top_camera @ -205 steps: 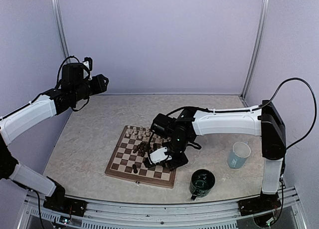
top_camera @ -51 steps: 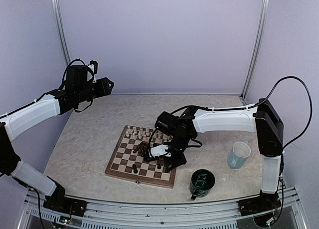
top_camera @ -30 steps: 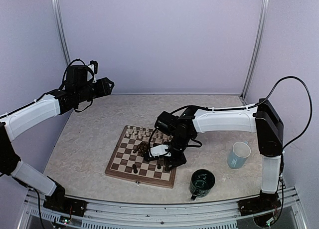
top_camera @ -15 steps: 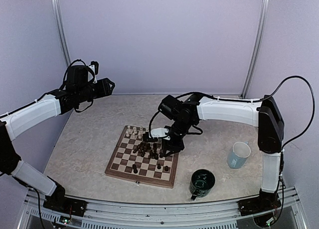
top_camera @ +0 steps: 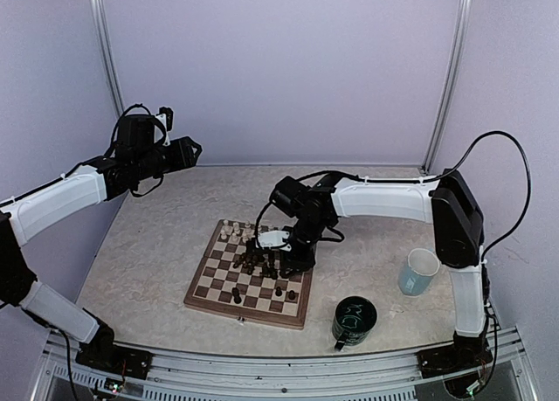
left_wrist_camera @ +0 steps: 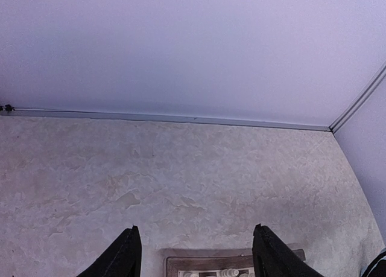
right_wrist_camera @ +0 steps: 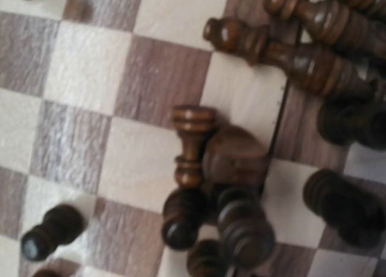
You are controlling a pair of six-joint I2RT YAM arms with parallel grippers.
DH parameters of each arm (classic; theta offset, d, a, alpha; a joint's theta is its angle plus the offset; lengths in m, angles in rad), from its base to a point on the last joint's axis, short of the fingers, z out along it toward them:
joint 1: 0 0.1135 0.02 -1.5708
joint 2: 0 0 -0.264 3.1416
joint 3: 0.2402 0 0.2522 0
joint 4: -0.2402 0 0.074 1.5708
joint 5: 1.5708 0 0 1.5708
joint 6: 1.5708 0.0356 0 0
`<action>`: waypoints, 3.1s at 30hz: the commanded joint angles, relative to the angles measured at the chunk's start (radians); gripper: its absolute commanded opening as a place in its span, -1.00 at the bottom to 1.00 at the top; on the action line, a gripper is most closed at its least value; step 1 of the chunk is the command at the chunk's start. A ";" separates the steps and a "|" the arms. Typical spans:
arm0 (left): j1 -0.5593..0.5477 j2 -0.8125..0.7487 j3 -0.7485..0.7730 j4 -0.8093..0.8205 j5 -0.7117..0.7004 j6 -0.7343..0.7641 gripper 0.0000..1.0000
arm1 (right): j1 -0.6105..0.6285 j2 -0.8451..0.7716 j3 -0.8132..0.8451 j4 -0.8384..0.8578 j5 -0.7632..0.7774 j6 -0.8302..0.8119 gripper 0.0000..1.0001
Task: Set up the chess pieces on the board
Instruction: Pick up the pawn from the chessboard, then place the pawn at c7.
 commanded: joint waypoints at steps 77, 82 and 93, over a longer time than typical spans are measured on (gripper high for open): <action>0.005 0.021 0.032 -0.001 0.030 -0.007 0.28 | 0.155 0.105 0.147 -0.077 -0.014 0.012 -0.70; 0.005 0.021 0.032 -0.001 0.033 -0.007 0.28 | 0.155 0.094 0.152 -0.082 -0.031 0.010 -0.58; 0.006 0.025 0.032 -0.001 0.036 -0.008 0.28 | 0.120 0.010 0.167 -0.093 -0.002 -0.013 -0.42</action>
